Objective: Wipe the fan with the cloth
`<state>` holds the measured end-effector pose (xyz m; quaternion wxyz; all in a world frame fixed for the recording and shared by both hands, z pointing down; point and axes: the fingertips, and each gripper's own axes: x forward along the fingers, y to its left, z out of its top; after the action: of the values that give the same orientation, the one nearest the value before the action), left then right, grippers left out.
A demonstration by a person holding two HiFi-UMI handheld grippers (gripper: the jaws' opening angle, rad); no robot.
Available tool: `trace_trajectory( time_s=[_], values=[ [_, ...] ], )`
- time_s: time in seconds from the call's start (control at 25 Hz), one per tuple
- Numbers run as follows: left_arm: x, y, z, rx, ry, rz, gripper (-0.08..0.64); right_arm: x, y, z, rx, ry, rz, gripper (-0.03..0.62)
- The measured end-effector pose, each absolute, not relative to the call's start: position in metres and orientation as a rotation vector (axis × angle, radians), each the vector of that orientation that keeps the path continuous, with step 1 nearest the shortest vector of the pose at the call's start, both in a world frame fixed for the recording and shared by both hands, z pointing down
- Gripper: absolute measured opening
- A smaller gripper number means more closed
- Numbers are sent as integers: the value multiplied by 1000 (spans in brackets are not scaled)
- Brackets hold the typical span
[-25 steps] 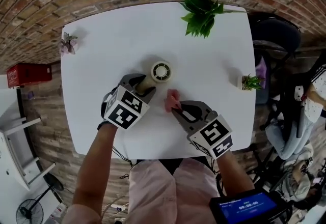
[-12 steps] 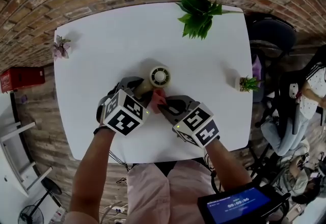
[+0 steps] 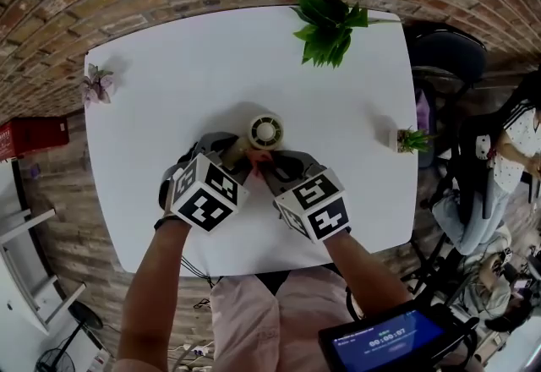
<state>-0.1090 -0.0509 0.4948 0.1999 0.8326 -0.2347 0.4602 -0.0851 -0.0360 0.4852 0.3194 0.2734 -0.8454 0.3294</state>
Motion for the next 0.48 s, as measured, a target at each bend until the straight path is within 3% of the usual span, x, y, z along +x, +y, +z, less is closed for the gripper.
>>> trace_trajectory(
  time_s=[0.48],
  values=[
    [-110,-40,492,2311,-622,1185,195,-78,-31,486,744,-2215,874,44]
  ],
)
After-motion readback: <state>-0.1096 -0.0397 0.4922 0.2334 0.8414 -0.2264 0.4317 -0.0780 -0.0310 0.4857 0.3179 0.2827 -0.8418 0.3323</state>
